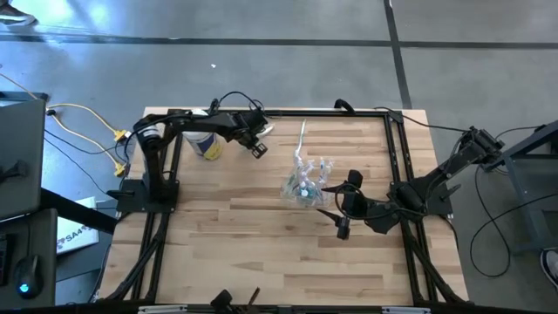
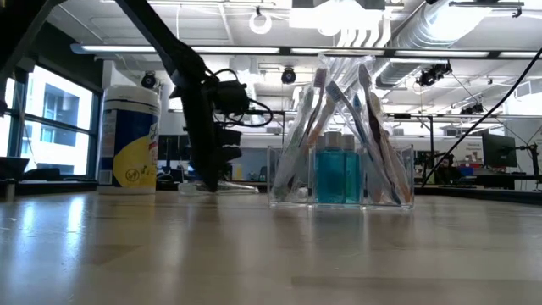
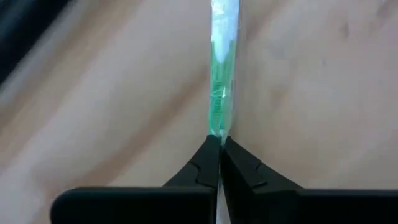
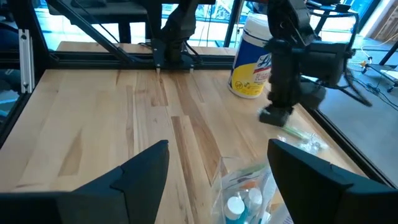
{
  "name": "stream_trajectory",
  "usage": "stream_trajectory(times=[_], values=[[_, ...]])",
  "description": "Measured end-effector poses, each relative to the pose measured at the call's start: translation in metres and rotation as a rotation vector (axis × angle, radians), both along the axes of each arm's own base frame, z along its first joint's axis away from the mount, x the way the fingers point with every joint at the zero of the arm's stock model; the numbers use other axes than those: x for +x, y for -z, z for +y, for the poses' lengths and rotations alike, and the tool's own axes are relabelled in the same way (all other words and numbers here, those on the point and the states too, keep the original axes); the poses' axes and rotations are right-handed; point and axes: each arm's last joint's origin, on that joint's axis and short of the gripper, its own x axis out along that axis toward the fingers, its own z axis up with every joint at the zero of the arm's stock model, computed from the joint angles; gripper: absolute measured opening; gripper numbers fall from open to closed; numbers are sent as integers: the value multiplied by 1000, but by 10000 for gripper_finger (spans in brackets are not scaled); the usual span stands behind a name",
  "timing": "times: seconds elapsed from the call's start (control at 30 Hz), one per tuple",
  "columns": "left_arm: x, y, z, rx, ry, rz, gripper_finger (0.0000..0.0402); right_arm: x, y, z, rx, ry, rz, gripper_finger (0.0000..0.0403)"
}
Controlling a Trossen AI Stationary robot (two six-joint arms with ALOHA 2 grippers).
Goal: Pick & Place toothbrushing station
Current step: Put the left green toothbrush into the right section of the transparent organizer
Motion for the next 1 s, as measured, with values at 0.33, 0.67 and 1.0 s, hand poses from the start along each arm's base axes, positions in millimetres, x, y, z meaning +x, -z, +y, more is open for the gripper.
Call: stream_trajectory(times=[0.33,0.67,1.0], values=[[-9,-63,-54,126,97,21,1,0,1,0,32,15,-1,266],[-29,-130,-150,431,381,40,1,0,1,0,90,36,-19,266],[-54,-146,-252,971,773,306,0,0,0,1,177,15,-34,266]])
